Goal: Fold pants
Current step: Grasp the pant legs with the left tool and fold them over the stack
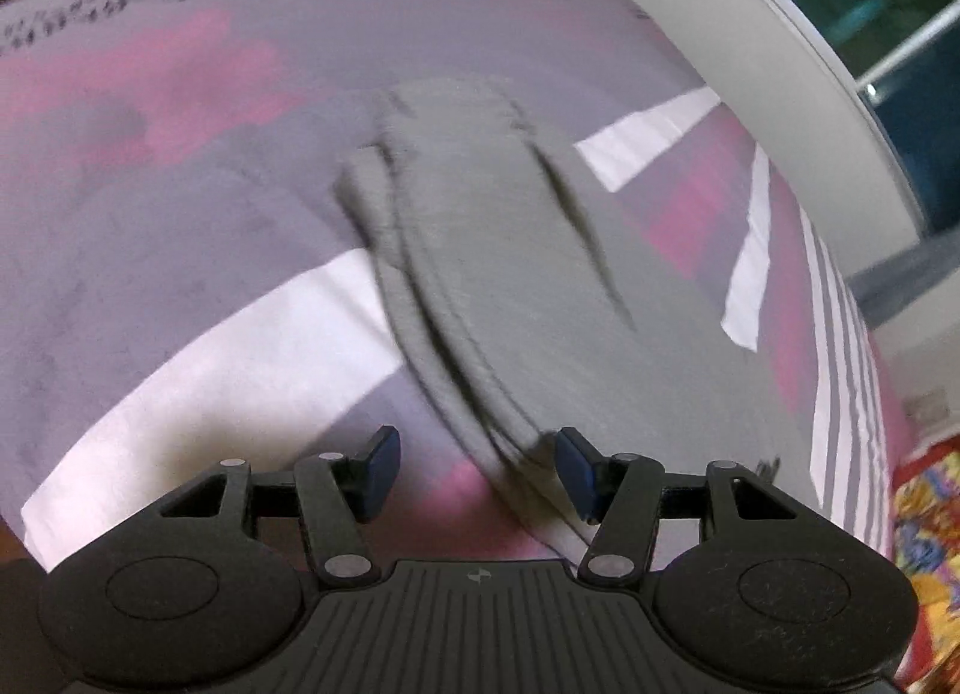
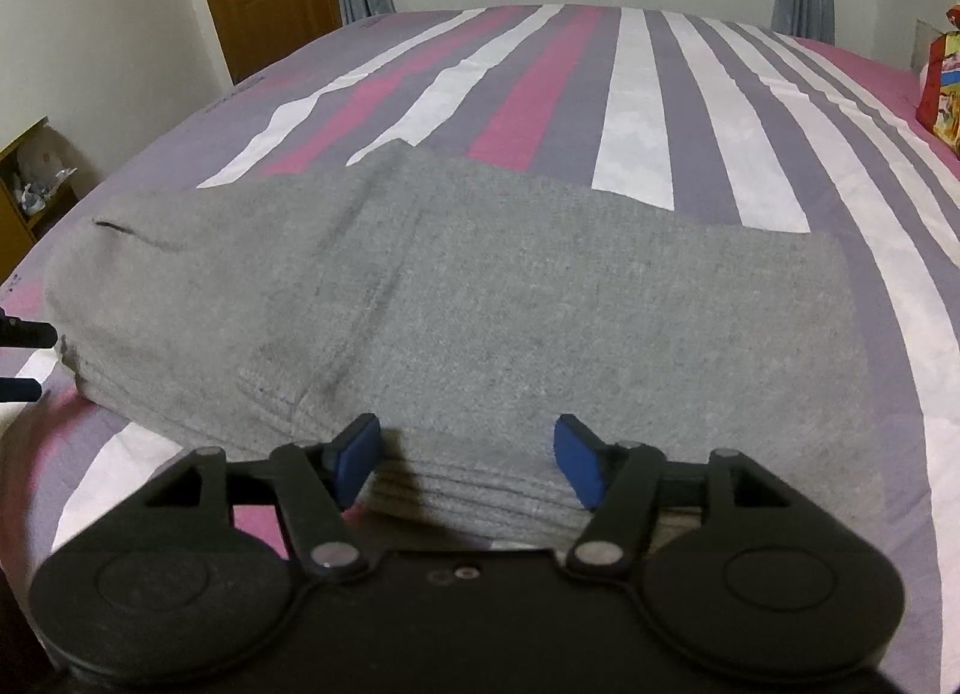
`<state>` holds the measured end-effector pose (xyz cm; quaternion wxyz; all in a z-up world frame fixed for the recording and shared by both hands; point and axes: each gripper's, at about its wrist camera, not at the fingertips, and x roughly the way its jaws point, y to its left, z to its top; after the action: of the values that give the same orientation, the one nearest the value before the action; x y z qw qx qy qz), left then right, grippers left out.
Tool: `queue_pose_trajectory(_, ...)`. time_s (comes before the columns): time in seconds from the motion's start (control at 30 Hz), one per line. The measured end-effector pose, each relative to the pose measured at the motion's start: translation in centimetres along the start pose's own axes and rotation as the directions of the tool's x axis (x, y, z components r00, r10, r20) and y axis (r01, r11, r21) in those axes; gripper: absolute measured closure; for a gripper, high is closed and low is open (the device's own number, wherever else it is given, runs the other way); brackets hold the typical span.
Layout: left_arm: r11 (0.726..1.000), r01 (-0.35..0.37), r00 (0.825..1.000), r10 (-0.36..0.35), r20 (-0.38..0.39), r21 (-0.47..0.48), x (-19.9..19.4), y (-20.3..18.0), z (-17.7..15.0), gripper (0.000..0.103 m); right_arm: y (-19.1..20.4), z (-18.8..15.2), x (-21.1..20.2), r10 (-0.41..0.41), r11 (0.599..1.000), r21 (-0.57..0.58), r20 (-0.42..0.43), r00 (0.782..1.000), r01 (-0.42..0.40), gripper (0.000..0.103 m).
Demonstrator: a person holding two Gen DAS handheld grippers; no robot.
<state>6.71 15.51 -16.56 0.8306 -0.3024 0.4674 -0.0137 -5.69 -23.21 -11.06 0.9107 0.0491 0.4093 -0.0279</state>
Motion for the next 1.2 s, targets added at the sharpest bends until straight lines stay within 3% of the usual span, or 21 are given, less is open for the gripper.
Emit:
queue_pose_trajectory(0.2,0.981,0.129,0.991,-0.13,0.004,-0.141,2.3,2.3,0.7,0.047,0.2,0.0,0.1,-0.009,1.0,-0.012,-0.002,1.0,0.009,0.036)
queue_pose_trajectory(0.57,0.953,0.222,0.975,-0.215,0.059,-0.207,7.2,2.1,1.9,0.047,0.7,0.2,0.6,-0.026,0.999,-0.021,-0.015,1.0,0.026,0.033)
queue_pose_trajectory(0.67,0.947,0.223,0.975,-0.212,0.07,-0.231,8.4,2.2,2.3,0.069,0.8,0.2,0.7,-0.034,0.999,-0.017,-0.015,0.999,0.033,0.032)
queue_pose_trajectory(0.77,0.932,0.242,0.97,-0.229,0.079,-0.269,9.1,2.7,2.5,0.076,0.9,0.3,0.8,-0.038,0.999,-0.02,-0.015,0.999,0.038,0.032)
queue_pose_trajectory(0.97,0.957,0.22,0.974,-0.203,0.106,-0.19,7.6,1.3,2.5,0.086,0.7,1.3,0.3,-0.042,0.999,-0.008,-0.012,0.999,0.042,0.036)
queue_pose_trajectory(1.1,0.978,0.203,0.969,-0.196,0.149,-0.035,5.6,-1.8,3.4,0.086,0.2,2.6,-0.5,-0.048,0.998,0.033,0.05,0.998,0.046,0.039)
queue_pose_trajectory(1.17,0.978,0.202,0.964,-0.207,0.167,0.047,4.5,-3.6,3.6,0.086,0.2,2.5,0.4,-0.046,0.998,0.033,0.008,0.999,0.046,0.039)
queue_pose_trajectory(1.2,0.975,0.2,0.96,-0.214,0.178,0.092,3.8,-4.9,3.6,0.086,0.5,2.0,1.8,-0.049,0.999,0.001,-0.066,0.997,0.049,0.037)
